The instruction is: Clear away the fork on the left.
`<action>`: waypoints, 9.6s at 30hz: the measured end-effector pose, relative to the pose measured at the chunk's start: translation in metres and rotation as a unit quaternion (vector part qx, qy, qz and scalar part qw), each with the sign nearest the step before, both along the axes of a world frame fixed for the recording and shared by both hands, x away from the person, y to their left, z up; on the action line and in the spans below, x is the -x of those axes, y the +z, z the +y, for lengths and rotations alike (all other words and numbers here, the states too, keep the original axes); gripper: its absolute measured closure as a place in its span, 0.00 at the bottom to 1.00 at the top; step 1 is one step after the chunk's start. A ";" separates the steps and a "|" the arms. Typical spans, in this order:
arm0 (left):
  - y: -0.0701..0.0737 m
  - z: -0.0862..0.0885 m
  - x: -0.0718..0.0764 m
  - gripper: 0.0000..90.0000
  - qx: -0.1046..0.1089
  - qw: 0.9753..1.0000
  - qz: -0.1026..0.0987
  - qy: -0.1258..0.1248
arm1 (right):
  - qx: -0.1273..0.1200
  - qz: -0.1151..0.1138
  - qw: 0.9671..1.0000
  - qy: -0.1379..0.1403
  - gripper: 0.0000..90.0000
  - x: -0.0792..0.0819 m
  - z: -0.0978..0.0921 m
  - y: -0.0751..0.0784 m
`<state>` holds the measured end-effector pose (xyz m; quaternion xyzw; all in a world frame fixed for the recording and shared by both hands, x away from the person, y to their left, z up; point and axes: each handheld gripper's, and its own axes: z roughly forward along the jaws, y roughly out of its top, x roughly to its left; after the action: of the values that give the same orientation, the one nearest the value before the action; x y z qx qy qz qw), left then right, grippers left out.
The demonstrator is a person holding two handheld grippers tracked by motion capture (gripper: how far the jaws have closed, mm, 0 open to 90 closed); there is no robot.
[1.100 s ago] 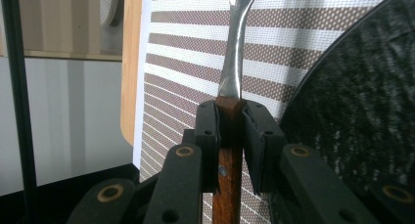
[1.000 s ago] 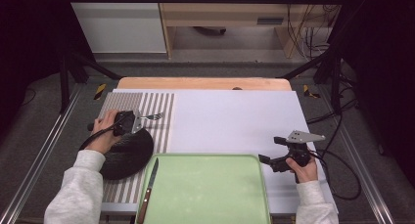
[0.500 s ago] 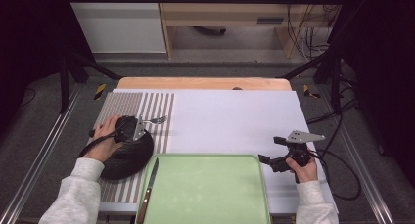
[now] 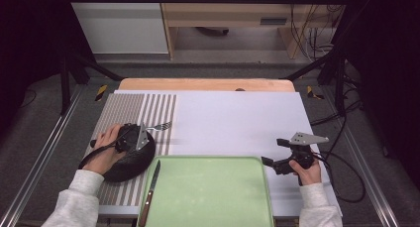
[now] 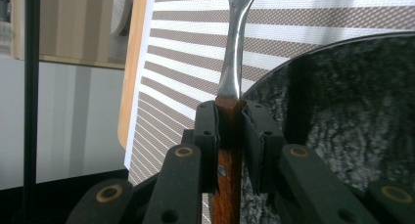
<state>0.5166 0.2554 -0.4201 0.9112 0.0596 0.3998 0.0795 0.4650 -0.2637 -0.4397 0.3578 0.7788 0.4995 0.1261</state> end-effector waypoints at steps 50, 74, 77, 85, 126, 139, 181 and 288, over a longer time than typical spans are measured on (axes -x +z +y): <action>0.020 -0.043 0.077 0.85 0.115 0.986 0.069 0.101 | 0.001 0.000 1.000 0.000 0.01 0.000 0.001 0.000; 0.021 -0.060 0.100 0.85 0.135 0.981 0.089 0.105 | 0.001 -0.001 1.000 0.001 0.01 0.000 0.001 0.000; 0.021 -0.063 0.102 0.85 0.135 0.981 0.092 0.109 | 0.001 0.001 1.000 0.002 0.01 0.001 0.001 0.000; 0.022 -0.072 0.109 0.85 0.147 0.978 0.100 0.112 | 0.001 -0.001 1.000 0.002 0.01 0.000 0.001 0.000; 0.014 -0.123 0.151 0.85 0.152 0.965 0.186 0.104 | 0.001 -0.003 1.000 0.001 0.01 0.001 0.000 0.001; 0.001 -0.134 0.157 0.85 0.129 0.960 0.220 0.117 | 0.001 -0.003 1.000 0.001 0.01 0.001 0.000 0.001; -0.001 -0.129 0.143 0.38 0.256 0.921 0.289 0.049 | 0.002 -0.002 1.000 0.001 0.01 0.001 0.001 0.001; -0.032 -0.113 0.113 1.00 0.244 0.924 0.282 0.083 | 0.005 0.000 1.000 0.001 0.01 0.000 0.001 0.000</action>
<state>0.4037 0.1426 -0.4519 0.9303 0.2508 0.1046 0.2462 0.4646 -0.2624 -0.4392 0.3561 0.7819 0.4955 0.1278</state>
